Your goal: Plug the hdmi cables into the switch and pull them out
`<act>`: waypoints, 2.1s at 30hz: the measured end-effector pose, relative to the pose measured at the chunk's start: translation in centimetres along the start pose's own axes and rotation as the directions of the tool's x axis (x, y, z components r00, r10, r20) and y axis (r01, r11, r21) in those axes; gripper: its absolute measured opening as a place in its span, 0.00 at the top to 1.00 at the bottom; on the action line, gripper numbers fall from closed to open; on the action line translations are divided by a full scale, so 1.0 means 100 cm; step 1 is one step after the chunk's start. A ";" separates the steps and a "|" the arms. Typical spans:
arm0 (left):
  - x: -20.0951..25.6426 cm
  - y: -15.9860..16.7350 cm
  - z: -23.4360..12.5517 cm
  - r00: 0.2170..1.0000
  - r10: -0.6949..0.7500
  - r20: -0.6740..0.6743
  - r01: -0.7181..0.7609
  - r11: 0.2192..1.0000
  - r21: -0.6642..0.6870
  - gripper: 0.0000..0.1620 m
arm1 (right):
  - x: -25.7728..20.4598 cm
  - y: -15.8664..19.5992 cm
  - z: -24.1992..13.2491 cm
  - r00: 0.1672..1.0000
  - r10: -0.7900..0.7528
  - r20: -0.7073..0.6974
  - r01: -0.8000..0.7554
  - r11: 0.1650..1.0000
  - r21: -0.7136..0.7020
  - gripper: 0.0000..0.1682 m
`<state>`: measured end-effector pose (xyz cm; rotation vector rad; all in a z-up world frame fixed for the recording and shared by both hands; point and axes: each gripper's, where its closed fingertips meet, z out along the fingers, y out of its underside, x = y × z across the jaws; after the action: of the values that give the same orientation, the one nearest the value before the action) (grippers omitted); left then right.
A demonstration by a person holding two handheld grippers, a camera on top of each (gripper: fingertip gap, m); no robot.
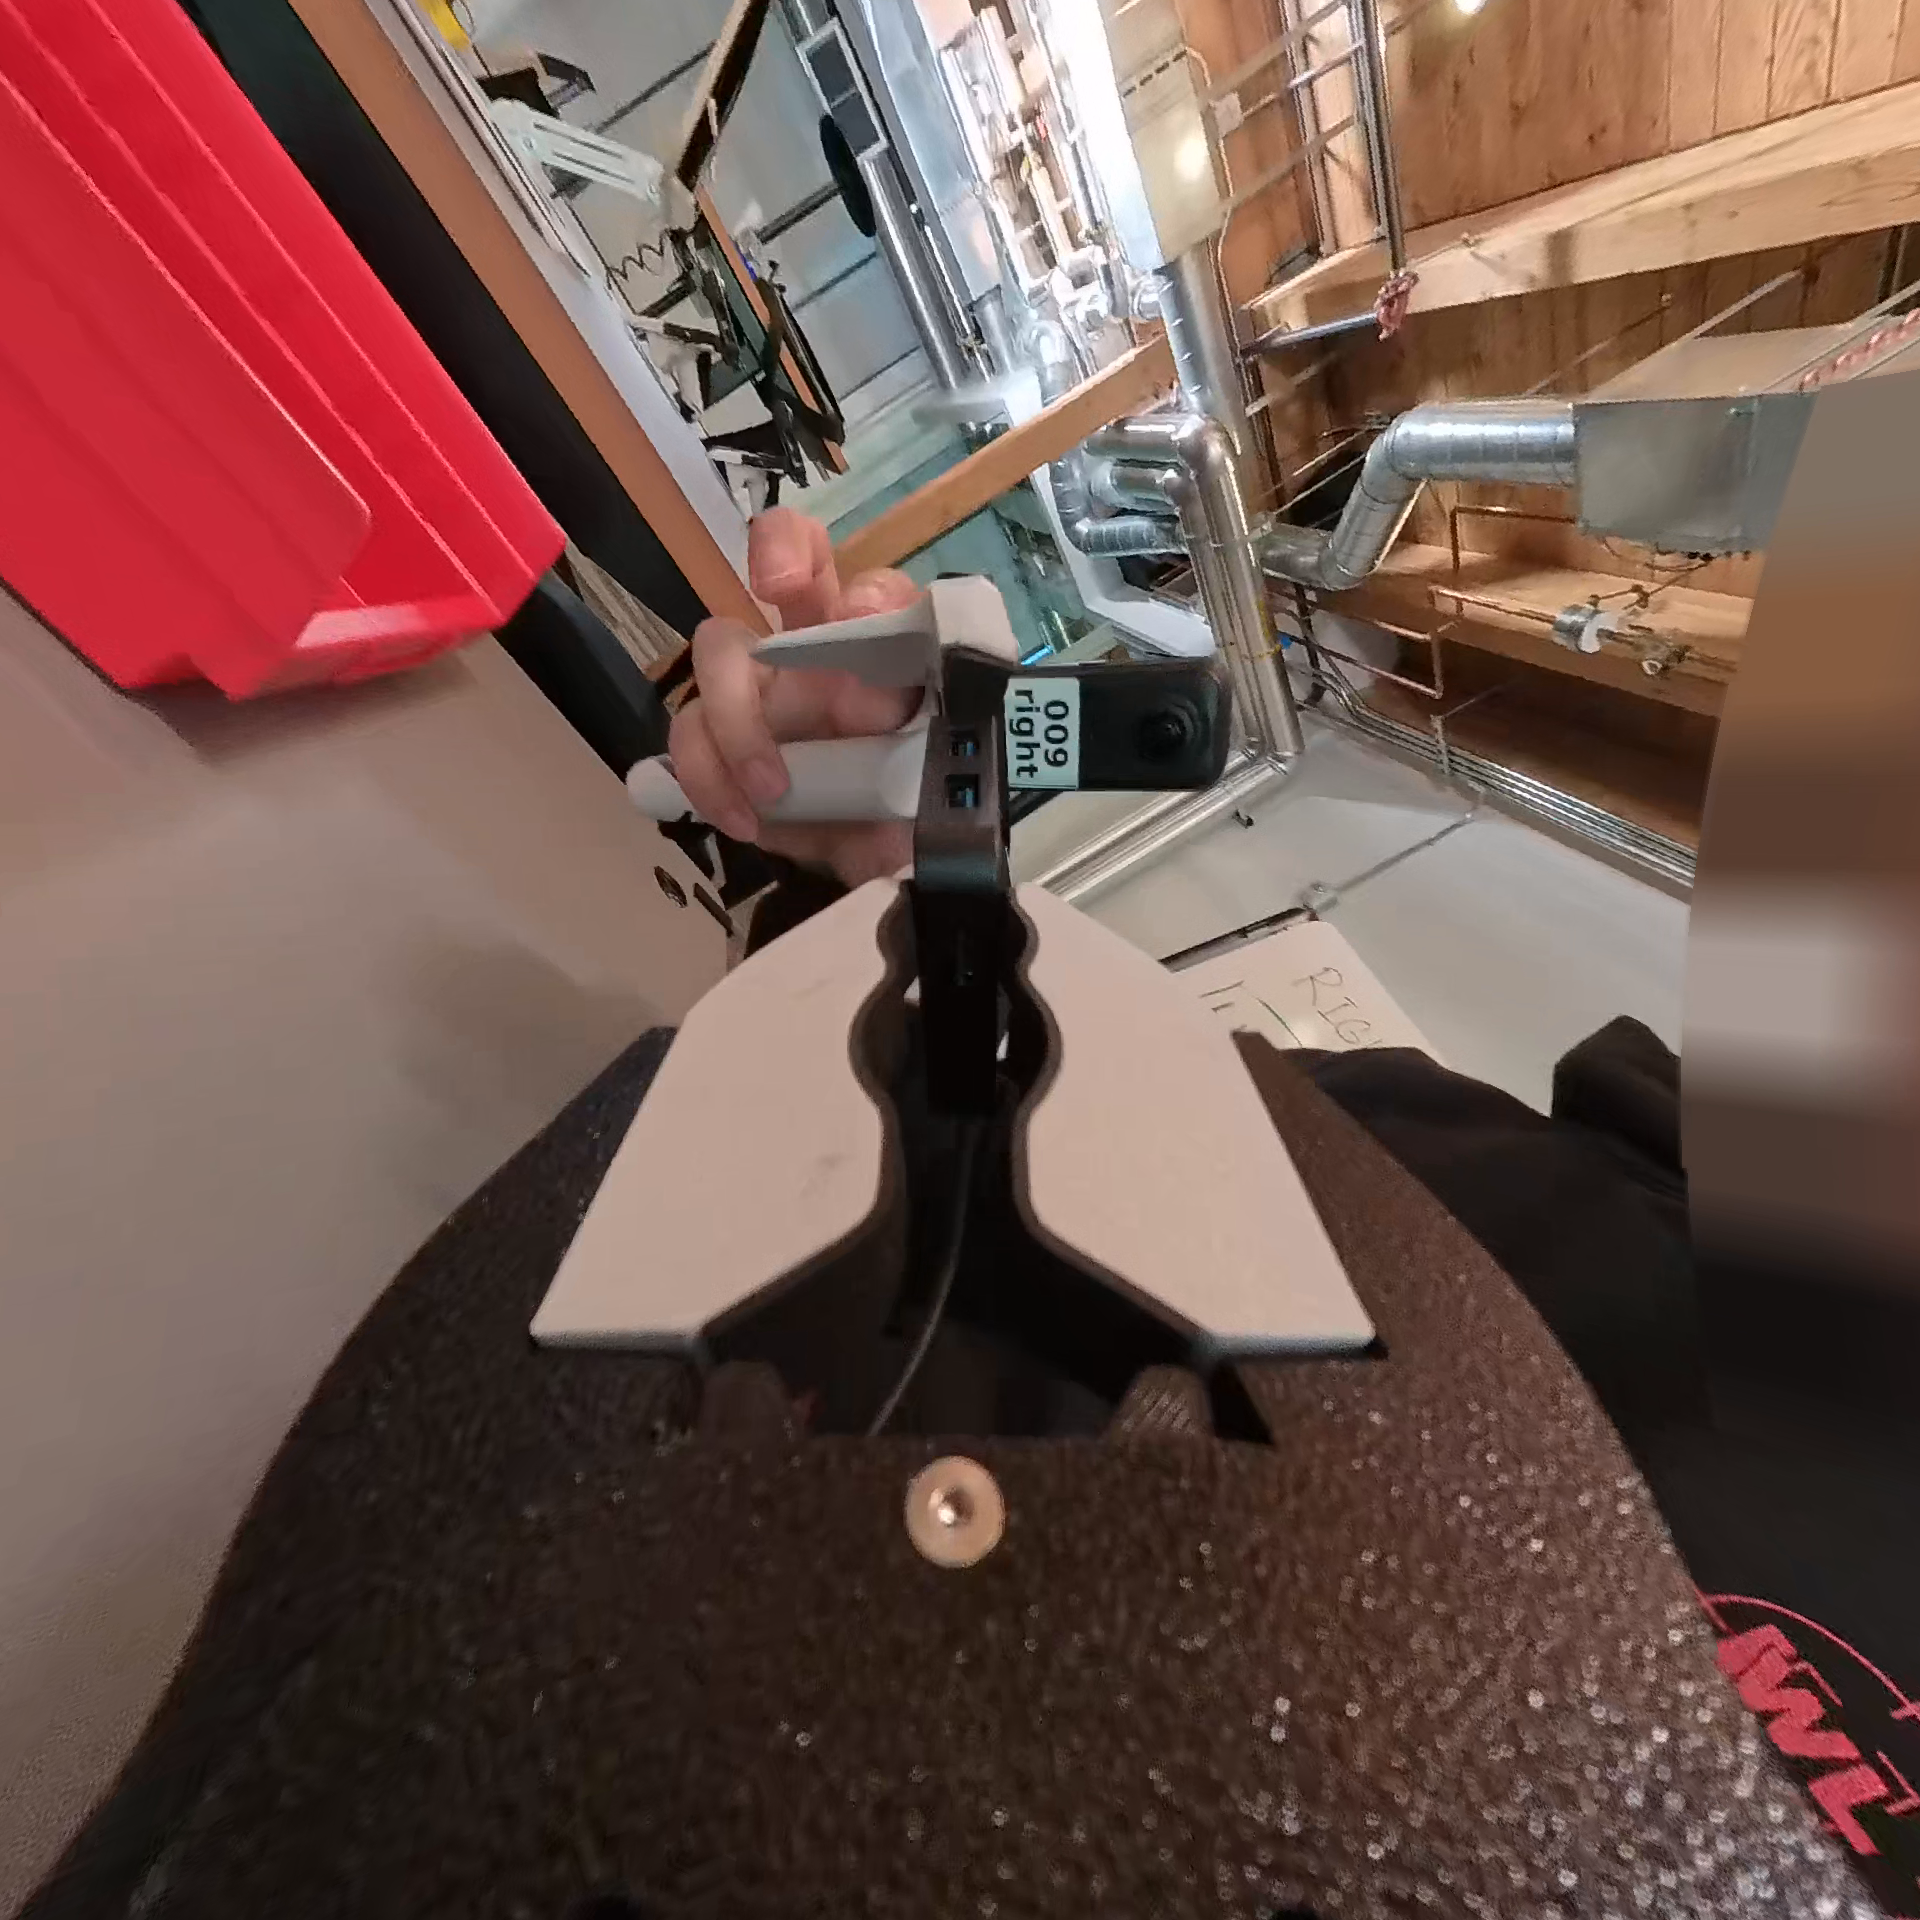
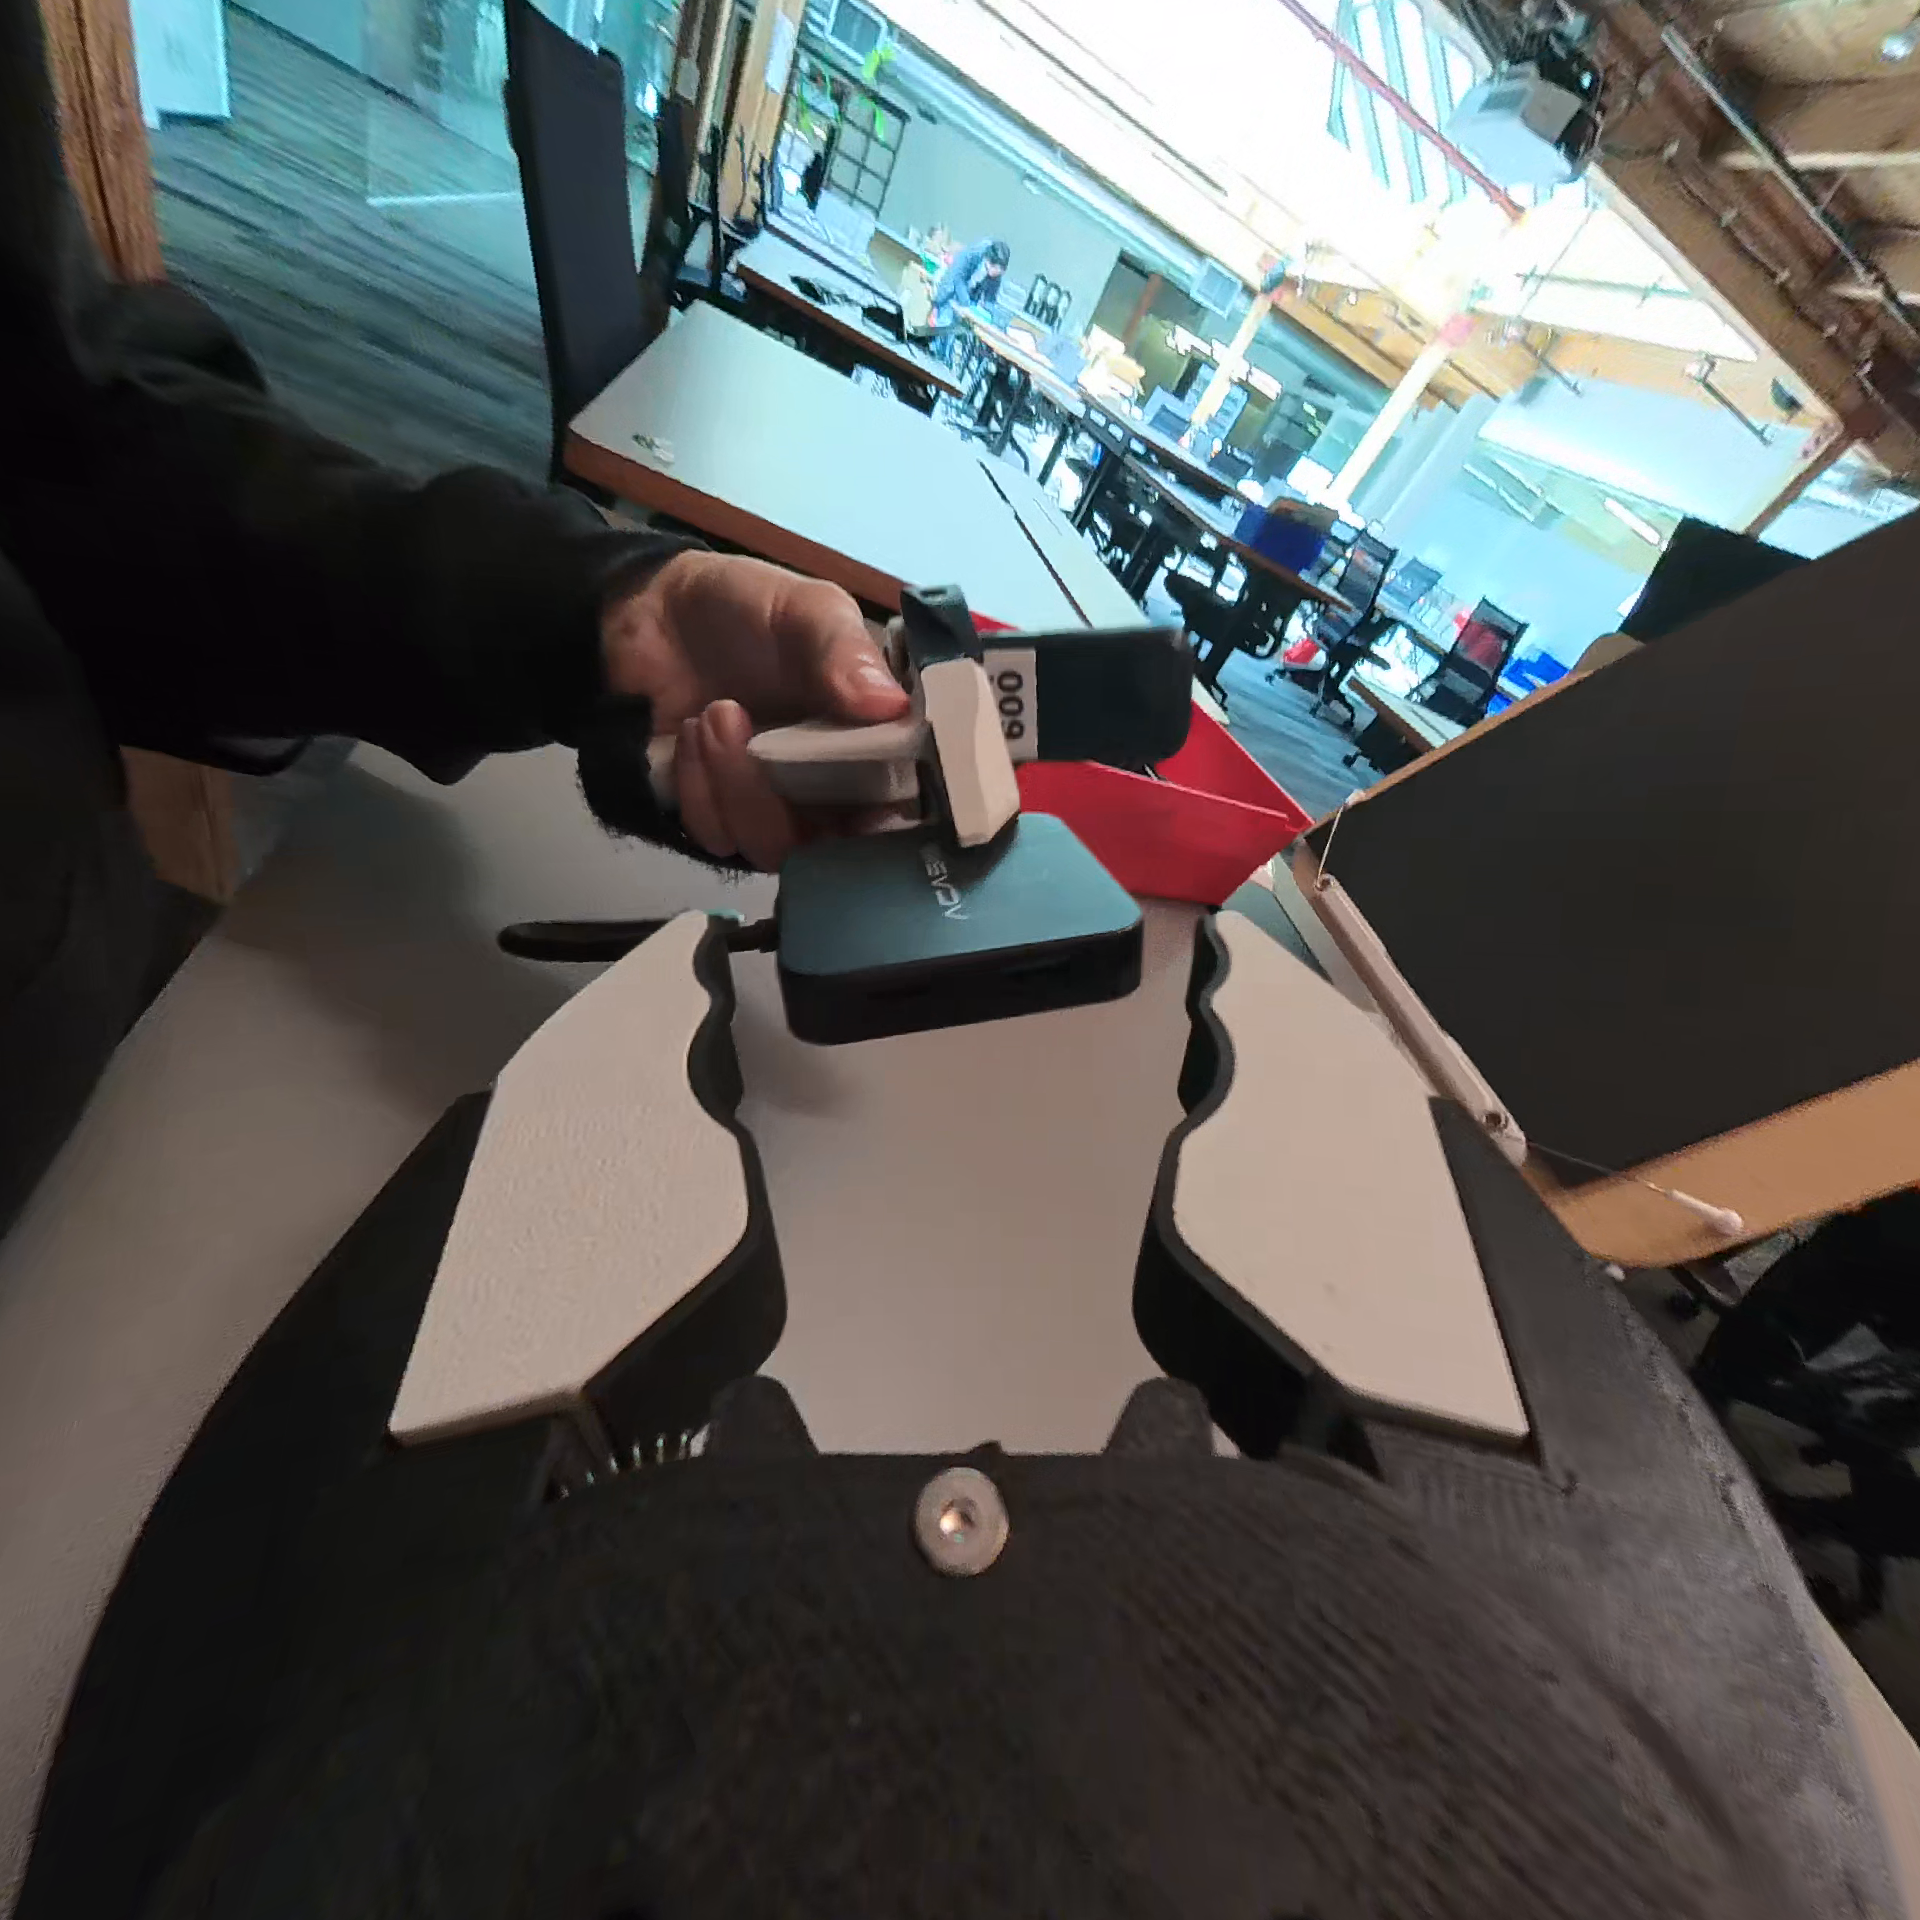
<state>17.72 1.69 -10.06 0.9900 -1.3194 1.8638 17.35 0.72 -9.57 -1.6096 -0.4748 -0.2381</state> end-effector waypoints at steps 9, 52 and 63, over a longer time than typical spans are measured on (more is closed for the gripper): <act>-0.003 0.004 0.000 0.998 -0.064 -0.014 0.064 0.998 -0.016 0.91 | -0.004 0.002 0.000 0.998 -0.028 0.059 0.025 0.999 0.041 0.60; -0.023 -0.004 0.001 0.985 -0.099 0.142 0.107 0.993 -0.056 0.91 | 0.003 0.023 0.000 0.991 0.110 0.080 -0.120 0.985 0.123 0.59; -0.024 -0.046 -0.033 0.909 0.158 0.386 -0.201 0.977 0.075 0.73 | 0.031 0.014 -0.025 0.945 0.328 -0.018 -0.308 0.906 0.290 0.59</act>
<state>22.08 6.01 -10.66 1.3834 -1.5863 1.9688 21.01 -1.26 -9.25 -1.3664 -0.1776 0.0250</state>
